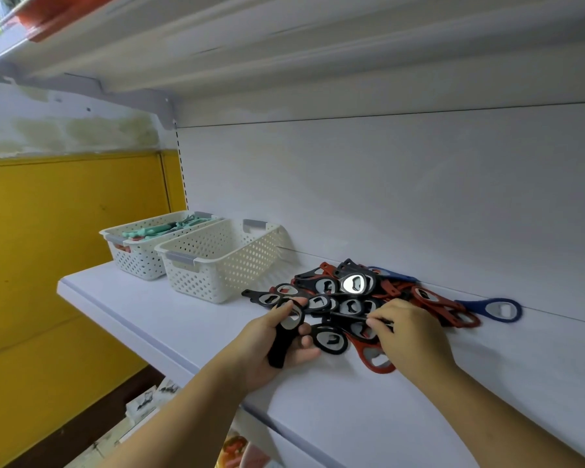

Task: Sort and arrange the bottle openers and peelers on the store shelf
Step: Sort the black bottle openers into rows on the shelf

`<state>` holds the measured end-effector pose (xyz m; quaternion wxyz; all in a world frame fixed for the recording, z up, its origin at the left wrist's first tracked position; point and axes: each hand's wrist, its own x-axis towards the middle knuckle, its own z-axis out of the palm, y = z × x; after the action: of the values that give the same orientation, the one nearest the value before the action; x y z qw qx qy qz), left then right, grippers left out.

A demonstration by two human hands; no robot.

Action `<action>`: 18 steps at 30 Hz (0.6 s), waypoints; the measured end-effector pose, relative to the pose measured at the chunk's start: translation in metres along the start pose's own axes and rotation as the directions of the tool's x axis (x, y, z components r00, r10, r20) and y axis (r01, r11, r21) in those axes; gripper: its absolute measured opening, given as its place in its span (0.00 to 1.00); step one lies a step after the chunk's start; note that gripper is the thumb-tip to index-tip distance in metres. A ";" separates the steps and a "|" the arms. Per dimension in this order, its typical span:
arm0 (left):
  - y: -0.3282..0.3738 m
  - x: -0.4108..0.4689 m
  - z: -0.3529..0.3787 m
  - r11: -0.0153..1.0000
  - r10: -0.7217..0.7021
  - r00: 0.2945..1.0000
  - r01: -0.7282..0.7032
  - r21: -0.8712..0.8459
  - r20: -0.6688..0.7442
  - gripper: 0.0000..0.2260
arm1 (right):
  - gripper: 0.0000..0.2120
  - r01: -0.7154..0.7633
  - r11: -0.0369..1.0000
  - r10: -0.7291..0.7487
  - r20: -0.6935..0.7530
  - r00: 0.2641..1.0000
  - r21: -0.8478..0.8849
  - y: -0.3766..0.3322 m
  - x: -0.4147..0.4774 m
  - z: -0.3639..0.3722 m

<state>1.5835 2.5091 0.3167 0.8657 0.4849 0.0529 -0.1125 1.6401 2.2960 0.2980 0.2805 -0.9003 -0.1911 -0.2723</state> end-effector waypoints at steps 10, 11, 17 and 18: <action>0.002 -0.003 0.003 0.995 -0.065 0.995 0.059 0.084 0.073 0.18 | 0.10 0.436 0.856 -0.435 -0.069 0.898 0.279 -0.037 -0.008 0.005; 0.002 -0.004 0.002 0.990 -0.059 0.994 0.046 0.134 0.093 0.16 | 0.09 0.457 0.847 -0.465 -0.038 0.884 0.273 -0.040 -0.009 0.009; 0.001 -0.003 -0.004 0.990 0.013 0.994 -0.029 0.141 0.109 0.20 | 0.04 0.297 0.954 -0.297 -0.019 0.955 0.048 -0.021 -0.001 0.007; 0.002 -0.002 -0.004 0.993 0.016 0.995 -0.027 0.111 0.102 0.20 | 0.05 0.233 0.972 -0.232 0.027 0.972 -0.038 -0.017 -0.002 0.004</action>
<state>1.5816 2.5140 0.3164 0.8398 0.5271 -0.0027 -0.1304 1.6323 2.3110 0.3009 0.2261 -0.8804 -0.2924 -0.2972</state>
